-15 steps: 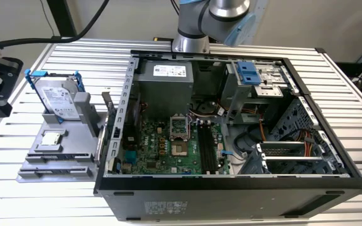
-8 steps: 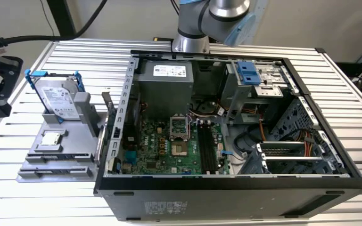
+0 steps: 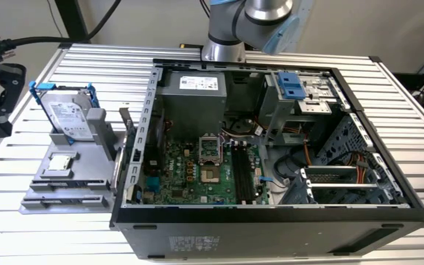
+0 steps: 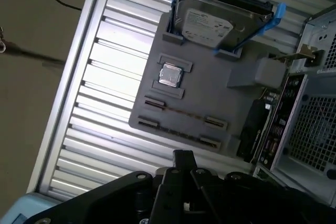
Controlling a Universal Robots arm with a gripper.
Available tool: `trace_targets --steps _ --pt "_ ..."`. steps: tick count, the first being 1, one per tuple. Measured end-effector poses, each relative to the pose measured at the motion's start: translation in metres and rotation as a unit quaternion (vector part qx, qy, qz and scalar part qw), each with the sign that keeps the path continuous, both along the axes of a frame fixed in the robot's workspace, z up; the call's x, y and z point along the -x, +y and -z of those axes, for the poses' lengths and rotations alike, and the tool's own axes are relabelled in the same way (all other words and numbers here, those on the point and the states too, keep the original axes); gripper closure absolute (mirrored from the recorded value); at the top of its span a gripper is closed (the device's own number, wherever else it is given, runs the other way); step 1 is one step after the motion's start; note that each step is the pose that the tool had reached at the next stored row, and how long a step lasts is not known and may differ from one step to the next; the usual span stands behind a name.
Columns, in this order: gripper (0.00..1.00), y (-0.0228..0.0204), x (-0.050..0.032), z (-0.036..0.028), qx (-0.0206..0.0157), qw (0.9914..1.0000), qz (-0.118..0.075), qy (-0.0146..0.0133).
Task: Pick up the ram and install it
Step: 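Pick up the ram and move it above insertion slot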
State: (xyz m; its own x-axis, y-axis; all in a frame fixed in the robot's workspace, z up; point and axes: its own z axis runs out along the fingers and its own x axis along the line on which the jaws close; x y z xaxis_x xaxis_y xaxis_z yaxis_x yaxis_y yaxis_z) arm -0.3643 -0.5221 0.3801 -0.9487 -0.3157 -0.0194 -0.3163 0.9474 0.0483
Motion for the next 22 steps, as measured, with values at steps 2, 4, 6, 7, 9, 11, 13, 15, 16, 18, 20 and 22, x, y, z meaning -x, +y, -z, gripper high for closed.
trace_targets --steps 2,4,6,7,9,11,13,15,16,18,20,22 --pt "1.00 0.0000 0.0000 0.0000 0.0000 0.99997 -0.008 -0.0001" --pt "1.00 0.0000 0.0000 0.0000 0.0000 0.99997 -0.008 0.0000" --pt "1.00 0.0000 0.0000 0.0000 0.0000 0.99997 -0.008 0.0000" --pt "1.00 0.0000 0.0000 0.0000 0.0000 0.99997 -0.008 0.0000" --pt "1.00 0.0000 0.0000 0.0000 0.0000 0.99997 -0.008 0.0000" --pt "1.00 0.0000 0.0000 0.0000 0.0000 0.99994 -0.011 0.0000" --pt "1.00 0.0000 0.0000 0.0000 0.0000 0.99979 -0.021 0.0000" --pt "1.00 0.0000 0.0000 0.0000 0.0000 0.99952 -0.031 -0.0001" --pt "1.00 0.0000 0.0000 0.0000 0.0000 0.99931 -0.037 -0.0002" --pt "1.00 0.0000 0.0000 0.0000 0.0000 0.99867 -0.051 -0.0003" --pt "1.00 0.0000 0.0000 0.0000 0.0000 0.99772 -0.067 -0.0003" --pt "1.00 0.0000 0.0000 0.0000 0.0000 0.99639 -0.085 -0.0003"
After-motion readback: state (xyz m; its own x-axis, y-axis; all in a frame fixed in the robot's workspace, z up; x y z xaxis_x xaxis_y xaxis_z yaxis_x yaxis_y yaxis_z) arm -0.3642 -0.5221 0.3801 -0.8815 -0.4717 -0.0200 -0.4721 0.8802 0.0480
